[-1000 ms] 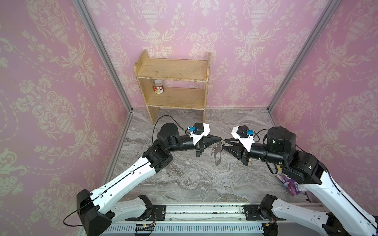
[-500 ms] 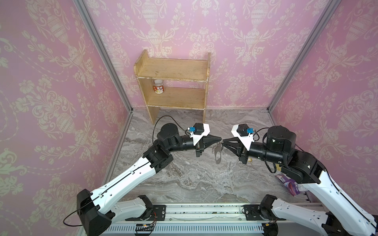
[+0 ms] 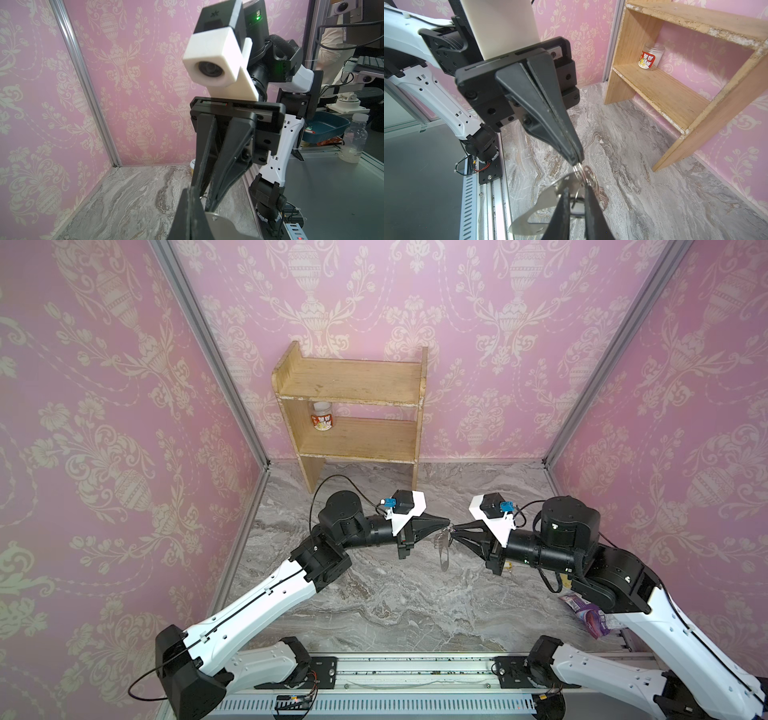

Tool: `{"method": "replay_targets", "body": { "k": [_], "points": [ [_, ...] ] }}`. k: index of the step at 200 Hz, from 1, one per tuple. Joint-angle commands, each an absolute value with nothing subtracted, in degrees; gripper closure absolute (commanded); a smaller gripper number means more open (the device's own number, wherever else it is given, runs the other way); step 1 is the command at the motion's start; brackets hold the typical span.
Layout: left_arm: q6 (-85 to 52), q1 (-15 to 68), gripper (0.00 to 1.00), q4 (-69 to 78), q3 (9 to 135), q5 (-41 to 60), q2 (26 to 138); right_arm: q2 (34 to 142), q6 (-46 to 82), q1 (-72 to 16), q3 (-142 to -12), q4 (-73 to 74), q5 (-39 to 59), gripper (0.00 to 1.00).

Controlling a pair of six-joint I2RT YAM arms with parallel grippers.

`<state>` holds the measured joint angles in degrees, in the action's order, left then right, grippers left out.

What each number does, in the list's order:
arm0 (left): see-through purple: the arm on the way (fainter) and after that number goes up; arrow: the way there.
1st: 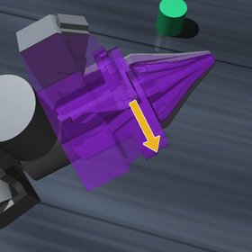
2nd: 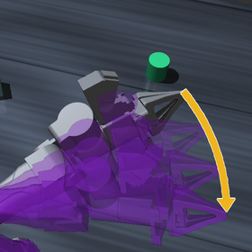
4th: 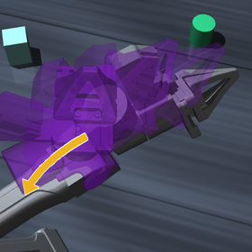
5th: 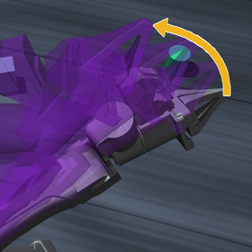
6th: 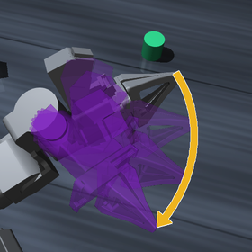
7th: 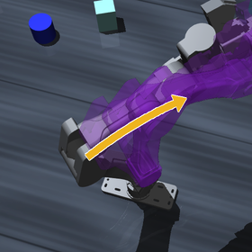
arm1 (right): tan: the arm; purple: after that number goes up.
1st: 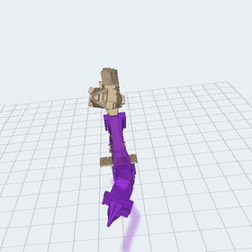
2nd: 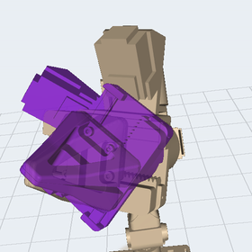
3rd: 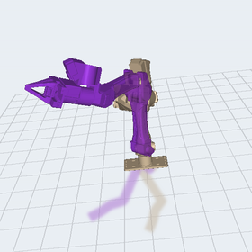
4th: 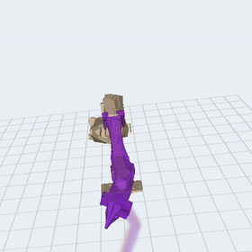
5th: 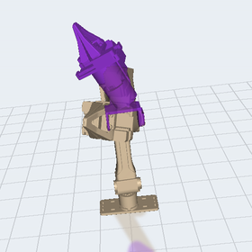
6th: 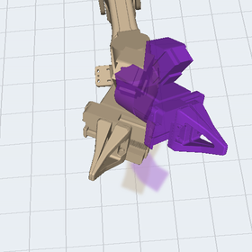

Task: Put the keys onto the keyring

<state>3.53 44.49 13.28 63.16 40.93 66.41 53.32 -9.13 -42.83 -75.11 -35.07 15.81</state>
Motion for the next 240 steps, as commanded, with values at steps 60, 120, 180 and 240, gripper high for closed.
{"method": "replay_targets", "body": {
  "k": [60,120,180,240],
  "points": [
    [2.9,45.0,1.0,15.6,62.5,39.3,64.3,52.6,-8.2,-42.6,-75.1,-35.1,15.7,0.99],
    [1.4,44.9,1.0,18.3,61.4,38.8,64.2,53.1,-8.2,-42.8,-75.2,-34.3,18.2,1.0],
    [0.2,45.0,1.0,20.8,60.0,37.8,64.1,52.2,-9.0,-42.8,-76.0,-34.3,17.1,1.0],
    [-3.9,45.0,1.0,28.9,58.7,37.3,65.6,53.9,-7.6,-43.1,-75.0,-31.2,20.5,1.0]
  ]
}}
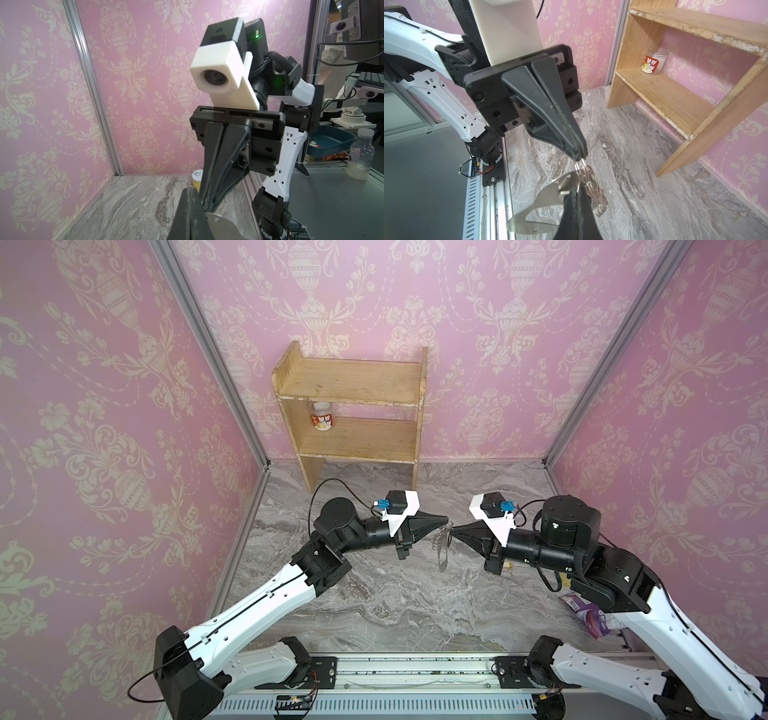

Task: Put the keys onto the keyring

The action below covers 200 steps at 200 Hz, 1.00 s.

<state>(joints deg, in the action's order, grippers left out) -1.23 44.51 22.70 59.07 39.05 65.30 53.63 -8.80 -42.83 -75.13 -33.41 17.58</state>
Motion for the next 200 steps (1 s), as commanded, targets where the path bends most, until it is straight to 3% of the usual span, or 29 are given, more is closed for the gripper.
{"method": "replay_targets", "body": {
  "k": [1,78,106,133,200],
  "points": [
    [-4.0,44.9,1.0,29.0,58.7,37.3,65.7,54.0,-7.6,-43.1,-75.0,-31.2,20.6,1.0],
    [-4.4,44.9,1.0,28.9,57.9,37.8,65.3,53.2,-12.3,-43.1,-78.8,-36.5,15.7,1.0],
    [-4.7,44.9,0.93,29.3,57.8,38.2,65.3,53.6,-14.0,-43.1,-80.6,-38.1,15.0,1.0],
    [-4.7,44.9,0.94,29.0,57.8,38.5,65.0,53.9,-15.1,-43.1,-81.6,-39.1,14.9,1.0],
    [-5.2,45.0,0.72,28.1,57.9,39.6,65.1,55.0,-17.7,-43.0,-84.7,-41.8,14.2,1.0]
  ]
}}
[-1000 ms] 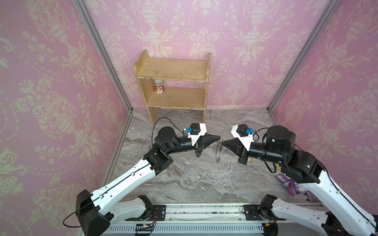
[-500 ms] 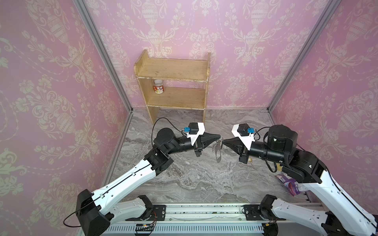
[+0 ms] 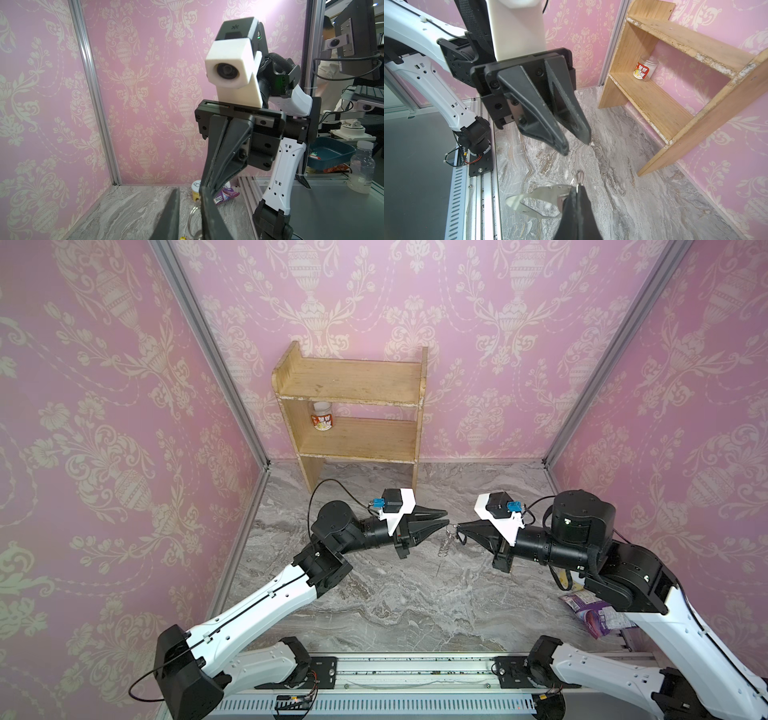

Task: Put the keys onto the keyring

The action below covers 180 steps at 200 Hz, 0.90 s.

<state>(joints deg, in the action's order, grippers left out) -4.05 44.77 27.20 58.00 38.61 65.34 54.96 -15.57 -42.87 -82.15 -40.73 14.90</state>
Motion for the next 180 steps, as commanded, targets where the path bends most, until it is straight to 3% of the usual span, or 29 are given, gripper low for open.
{"method": "replay_targets", "body": {
  "k": [1,71,97,126,180],
  "points": [
    [-5.2,45.0,0.72,28.1,57.9,39.7,65.1,55.1,-17.7,-43.0,-84.8,-41.8,14.2,1.0],
    [-1.0,45.0,0.52,15.9,62.7,44.3,66.9,54.9,-19.5,-43.0,-86.1,-44.0,16.1,1.0],
    [1.9,45.0,0.52,8.7,66.6,47.7,68.4,55.2,-20.6,-43.0,-87.2,-45.7,17.4,1.0],
    [3.2,45.0,0.58,6.0,68.8,49.2,69.9,55.2,-21.2,-42.9,-87.8,-46.4,18.0,1.0],
    [0.9,45.1,0.81,7.6,70.2,52.5,71.7,55.4,-21.4,-42.9,-87.9,-46.6,18.1,1.0]
  ]
}}
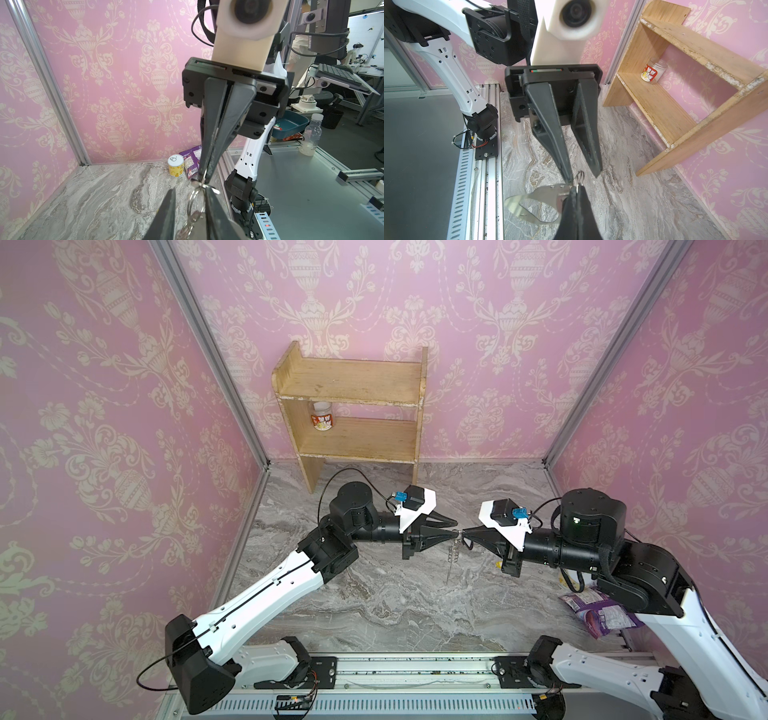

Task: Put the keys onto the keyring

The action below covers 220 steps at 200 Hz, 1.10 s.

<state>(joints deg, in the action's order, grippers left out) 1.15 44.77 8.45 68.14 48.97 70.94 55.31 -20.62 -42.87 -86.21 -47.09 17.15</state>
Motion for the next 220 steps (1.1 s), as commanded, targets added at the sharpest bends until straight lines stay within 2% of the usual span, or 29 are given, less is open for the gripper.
{"method": "replay_targets", "body": {
  "k": [1,30,52,182,220],
  "points": [
    [0.9,45.0,0.82,7.6,70.2,52.5,71.7,55.4,-21.4,-42.9,-87.9,-46.6,18.1,1.0],
    [1.0,45.0,0.88,7.5,70.2,52.6,72.0,55.4,-21.5,-42.8,-88.2,-46.3,18.0,1.0],
    [0.9,45.0,1.0,8.3,70.1,52.2,71.7,55.5,-21.7,-42.8,-88.2,-46.5,17.7,1.0],
    [-0.3,45.1,1.0,12.0,68.5,49.8,69.8,52.7,-20.9,-42.4,-86.2,-47.7,14.3,1.0],
    [-0.8,45.1,0.92,12.8,68.5,50.6,69.9,52.8,-21.2,-42.4,-86.7,-47.4,14.5,1.0]
  ]
}}
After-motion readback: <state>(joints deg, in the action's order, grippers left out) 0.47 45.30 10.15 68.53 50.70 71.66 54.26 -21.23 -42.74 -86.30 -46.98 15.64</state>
